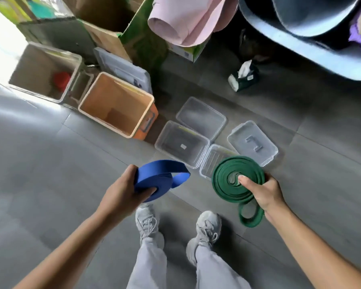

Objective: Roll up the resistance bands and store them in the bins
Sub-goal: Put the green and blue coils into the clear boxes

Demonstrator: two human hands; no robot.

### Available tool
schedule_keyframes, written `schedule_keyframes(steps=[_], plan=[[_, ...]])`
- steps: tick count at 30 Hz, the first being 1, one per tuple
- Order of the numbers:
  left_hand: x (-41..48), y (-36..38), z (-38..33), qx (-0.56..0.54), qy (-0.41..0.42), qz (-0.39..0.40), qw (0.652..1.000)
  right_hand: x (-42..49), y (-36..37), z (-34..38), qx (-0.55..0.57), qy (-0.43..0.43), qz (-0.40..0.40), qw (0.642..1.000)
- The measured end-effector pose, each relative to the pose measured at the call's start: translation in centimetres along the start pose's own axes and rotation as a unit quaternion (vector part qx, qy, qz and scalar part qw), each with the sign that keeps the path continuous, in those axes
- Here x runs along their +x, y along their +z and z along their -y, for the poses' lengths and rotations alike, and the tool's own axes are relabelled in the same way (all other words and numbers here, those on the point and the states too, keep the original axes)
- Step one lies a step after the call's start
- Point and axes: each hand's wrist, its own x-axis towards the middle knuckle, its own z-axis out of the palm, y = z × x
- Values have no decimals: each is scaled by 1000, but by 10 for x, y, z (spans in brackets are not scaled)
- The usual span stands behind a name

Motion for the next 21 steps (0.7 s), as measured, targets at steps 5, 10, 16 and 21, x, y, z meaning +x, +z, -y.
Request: schedule_keyframes(steps=[5, 10, 16, 21], plan=[[92, 54, 37, -34, 63, 50, 996, 69, 34, -56, 17, 1, -32, 999], [164, 124, 73, -55, 148, 82, 984, 125, 53, -130, 36, 0, -61, 998], [228, 189, 113, -115, 238, 115, 958, 171, 72, -185, 77, -23, -1, 997], [260, 225, 126, -166, 258, 165, 937, 196, 82, -190, 68, -58, 58, 994]])
